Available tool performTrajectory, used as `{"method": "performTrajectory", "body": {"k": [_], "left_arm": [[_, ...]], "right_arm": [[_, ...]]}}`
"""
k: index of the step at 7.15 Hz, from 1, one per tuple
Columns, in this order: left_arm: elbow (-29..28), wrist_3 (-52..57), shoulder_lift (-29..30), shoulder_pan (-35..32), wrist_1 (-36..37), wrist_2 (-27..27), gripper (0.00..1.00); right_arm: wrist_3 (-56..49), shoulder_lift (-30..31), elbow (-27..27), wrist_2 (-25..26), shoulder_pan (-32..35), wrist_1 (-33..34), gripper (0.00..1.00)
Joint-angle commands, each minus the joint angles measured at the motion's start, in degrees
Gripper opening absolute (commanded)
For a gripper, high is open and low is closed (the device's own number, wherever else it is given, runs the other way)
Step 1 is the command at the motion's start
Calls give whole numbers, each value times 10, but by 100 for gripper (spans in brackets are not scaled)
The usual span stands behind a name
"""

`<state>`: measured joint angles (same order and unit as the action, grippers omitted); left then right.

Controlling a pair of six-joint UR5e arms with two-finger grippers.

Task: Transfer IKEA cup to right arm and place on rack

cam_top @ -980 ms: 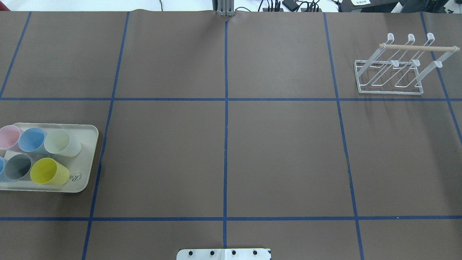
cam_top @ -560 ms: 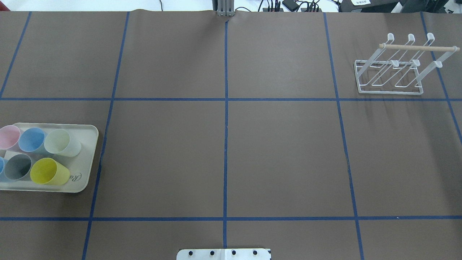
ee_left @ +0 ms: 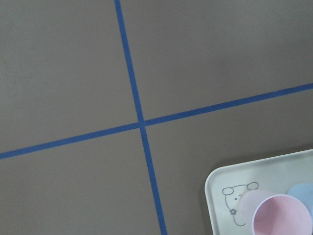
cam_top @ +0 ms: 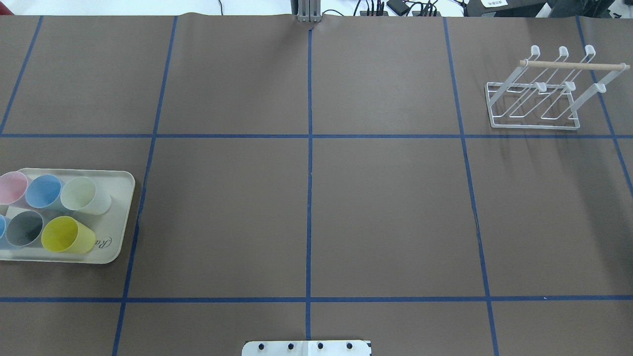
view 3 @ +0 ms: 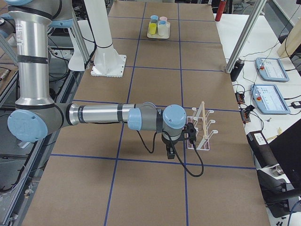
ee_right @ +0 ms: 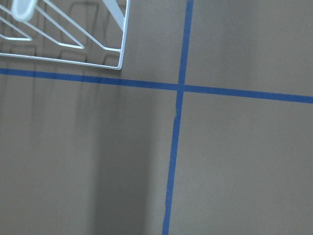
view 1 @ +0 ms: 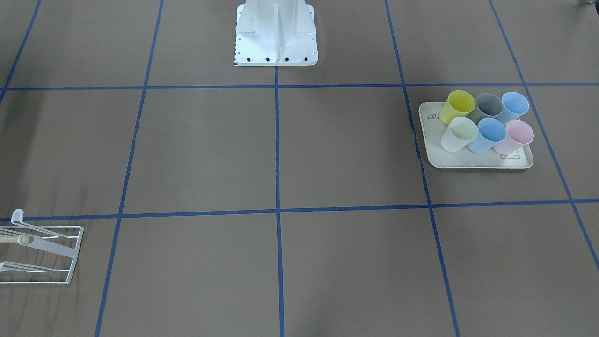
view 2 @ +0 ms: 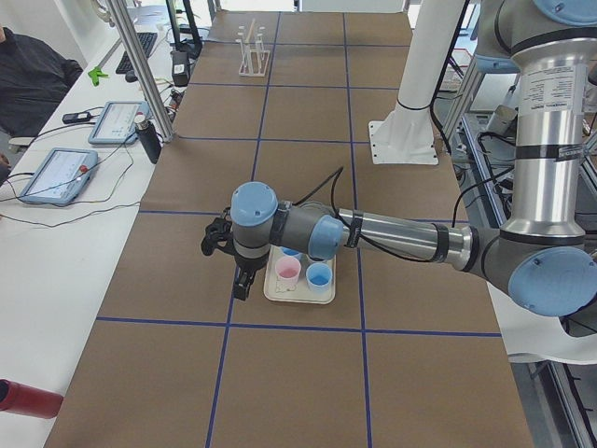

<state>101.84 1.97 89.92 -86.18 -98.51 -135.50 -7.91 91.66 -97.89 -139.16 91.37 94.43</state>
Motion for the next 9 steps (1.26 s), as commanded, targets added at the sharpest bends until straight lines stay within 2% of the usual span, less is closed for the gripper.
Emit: {"method": "performTrajectory", "body": {"k": [1, 3, 4, 5, 7, 9], "left_arm": [[11, -3, 3, 16, -12, -3, 100], [7, -45, -18, 26, -7, -10, 100], [-1, -77, -39, 59, -48, -6, 100], [-13, -101, -71, 65, -98, -9, 100], [-37, -202, -110, 97, -229, -6, 100], [-69, -281, -110, 138, -307, -6, 100]], "right_arm": [[1, -20, -29, 4, -7, 3, 100], [27, -22, -39, -2, -29, 1, 100], [53, -23, -39, -2, -35, 0, 100], [57, -27, -47, -2, -38, 1, 100], [94, -31, -55, -6, -43, 1, 100], [115, -36, -63, -6, -46, 1, 100]]}}
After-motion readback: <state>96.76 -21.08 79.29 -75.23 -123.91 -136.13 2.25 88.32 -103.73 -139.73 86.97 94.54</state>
